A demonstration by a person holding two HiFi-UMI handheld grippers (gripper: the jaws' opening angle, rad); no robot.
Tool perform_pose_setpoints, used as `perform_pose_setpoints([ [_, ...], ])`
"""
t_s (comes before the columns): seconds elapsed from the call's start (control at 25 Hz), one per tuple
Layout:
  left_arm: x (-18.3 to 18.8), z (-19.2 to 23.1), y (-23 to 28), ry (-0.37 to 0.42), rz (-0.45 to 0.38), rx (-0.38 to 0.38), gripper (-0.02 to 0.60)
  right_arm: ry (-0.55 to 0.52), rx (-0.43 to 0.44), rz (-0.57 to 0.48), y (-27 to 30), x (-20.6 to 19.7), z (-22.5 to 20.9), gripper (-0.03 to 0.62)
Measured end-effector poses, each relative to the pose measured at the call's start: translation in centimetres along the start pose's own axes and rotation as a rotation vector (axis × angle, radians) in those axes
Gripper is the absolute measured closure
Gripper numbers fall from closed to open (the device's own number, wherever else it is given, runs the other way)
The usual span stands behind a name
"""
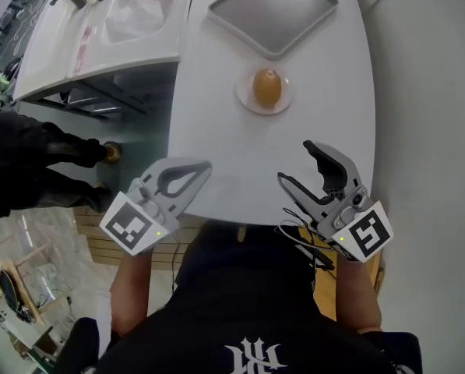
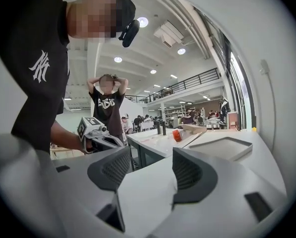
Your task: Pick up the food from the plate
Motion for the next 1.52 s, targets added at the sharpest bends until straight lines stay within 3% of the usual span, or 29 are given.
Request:
perform_pose_setpoints([
  [0.32, 0.0, 6.9, 5.7, -0.051, 0.058, 0.017, 0.578, 0.05, 0.033, 0.076, 8.0, -4.7, -8.1, 0.289],
  [0.56, -1.8, 10.5, 9.1, -0.072, 0.074, 0.002, 0.578, 0.089, -0.007, 0.12, 12.8, -9.3, -12.0, 0.234],
  [1.04, -4.6, 13.0, 13.2, -0.074, 0.117, -0.038, 0.578, 0.058, -0.03, 0.336, 16.3, -16.0, -14.9, 0.2],
  [1.52, -5.4, 13.1, 13.3, -0.077, 0.119, -0.028, 0.578, 0.091, -0.021, 0.432, 17.3, -18.3, -14.4, 0.203],
])
Point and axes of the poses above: the fingertips, and each gripper's own axes: y forward along the fingers, z to its left, x out of its top, the point moved 2 cm from there along -y, backward along the fingers, and after that the axes turned 8 degrees about -y, right-handed, at the moved point
